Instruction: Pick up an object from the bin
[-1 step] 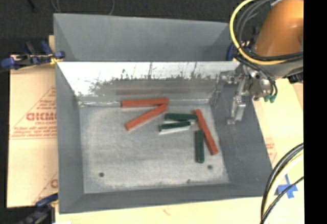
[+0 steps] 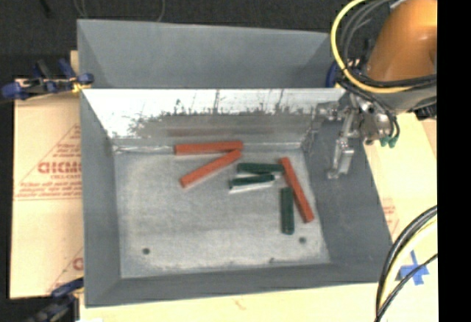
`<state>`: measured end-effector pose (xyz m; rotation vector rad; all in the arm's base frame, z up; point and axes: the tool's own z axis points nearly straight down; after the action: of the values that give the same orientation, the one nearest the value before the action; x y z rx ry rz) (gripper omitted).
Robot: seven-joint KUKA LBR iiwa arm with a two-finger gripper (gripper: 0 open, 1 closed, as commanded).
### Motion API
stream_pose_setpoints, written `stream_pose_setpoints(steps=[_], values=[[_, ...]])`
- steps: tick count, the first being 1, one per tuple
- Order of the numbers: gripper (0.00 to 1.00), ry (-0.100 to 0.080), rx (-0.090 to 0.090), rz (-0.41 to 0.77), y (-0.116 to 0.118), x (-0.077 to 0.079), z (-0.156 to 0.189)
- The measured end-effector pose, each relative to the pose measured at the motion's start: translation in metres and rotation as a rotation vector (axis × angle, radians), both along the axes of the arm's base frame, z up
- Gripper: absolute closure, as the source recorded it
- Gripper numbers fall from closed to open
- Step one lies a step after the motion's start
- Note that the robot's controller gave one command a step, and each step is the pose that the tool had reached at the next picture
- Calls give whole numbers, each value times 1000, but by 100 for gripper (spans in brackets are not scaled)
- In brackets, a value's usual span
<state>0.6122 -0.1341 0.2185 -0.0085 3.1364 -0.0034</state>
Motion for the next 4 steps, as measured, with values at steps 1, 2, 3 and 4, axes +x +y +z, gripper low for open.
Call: stream_pose_setpoints(steps=[1,2,3,4], values=[[0,-3,-1,87,41,9,-68],[0,2,0,294,90,25,-72],[0,1,2,106,83,10,-79],[0,-2,-1,364,92,11,-127]])
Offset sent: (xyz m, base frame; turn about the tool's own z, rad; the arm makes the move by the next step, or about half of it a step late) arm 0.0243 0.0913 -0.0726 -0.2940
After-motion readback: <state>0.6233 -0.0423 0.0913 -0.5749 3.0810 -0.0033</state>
